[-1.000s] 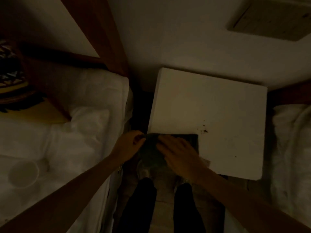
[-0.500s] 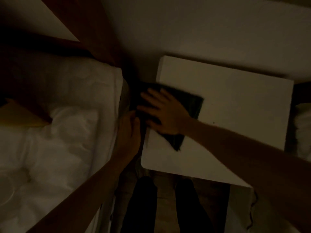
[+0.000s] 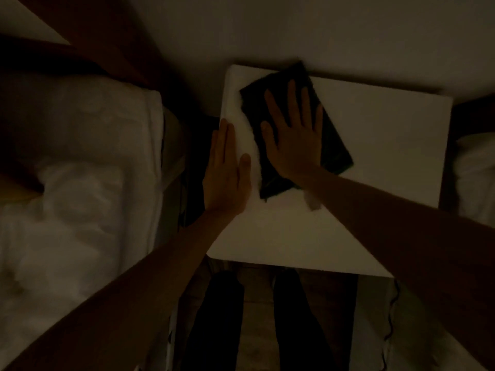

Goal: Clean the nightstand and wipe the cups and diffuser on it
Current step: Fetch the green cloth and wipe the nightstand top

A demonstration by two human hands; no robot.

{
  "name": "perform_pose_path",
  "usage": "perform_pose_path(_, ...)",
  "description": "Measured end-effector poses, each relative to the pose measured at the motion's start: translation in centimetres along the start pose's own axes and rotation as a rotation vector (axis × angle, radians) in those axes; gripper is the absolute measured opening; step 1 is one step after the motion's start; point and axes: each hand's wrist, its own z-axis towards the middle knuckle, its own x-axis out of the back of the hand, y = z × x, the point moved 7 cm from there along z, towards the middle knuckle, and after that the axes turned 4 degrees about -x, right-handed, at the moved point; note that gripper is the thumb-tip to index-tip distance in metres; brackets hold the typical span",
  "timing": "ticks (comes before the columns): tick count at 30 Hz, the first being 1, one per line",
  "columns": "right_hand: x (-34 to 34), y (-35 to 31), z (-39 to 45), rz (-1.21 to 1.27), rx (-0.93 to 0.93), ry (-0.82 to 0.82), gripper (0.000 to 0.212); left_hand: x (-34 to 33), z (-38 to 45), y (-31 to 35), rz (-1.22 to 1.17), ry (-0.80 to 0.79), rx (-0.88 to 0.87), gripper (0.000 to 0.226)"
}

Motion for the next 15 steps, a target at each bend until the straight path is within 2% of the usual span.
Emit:
perform_pose_path(2,-0.3,-0.6,-3.0,0.013,0.016,0.012,0.058,0.0,0.0,-0.1,-0.051,0.012,-0.004,0.067)
perform_pose_path(5,-0.9,-1.8,-8.5,0.049,0.146,-0.031,0.058,0.2,-0.2,-0.2,-0.094,0.007,-0.003,0.081)
perform_pose_path(10,-1.9,-3.4,-18.3,0.117,0.356,-0.071,0.06,0.1,-0.4,-0.3,-0.136,0.005,-0.009,0.08)
perform_pose_path(15,-1.7,-3.3,-17.7,0.139,0.45,-0.068,0.058,-0.1,-0.1,-0.7,-0.166,-0.005,-0.004,0.079)
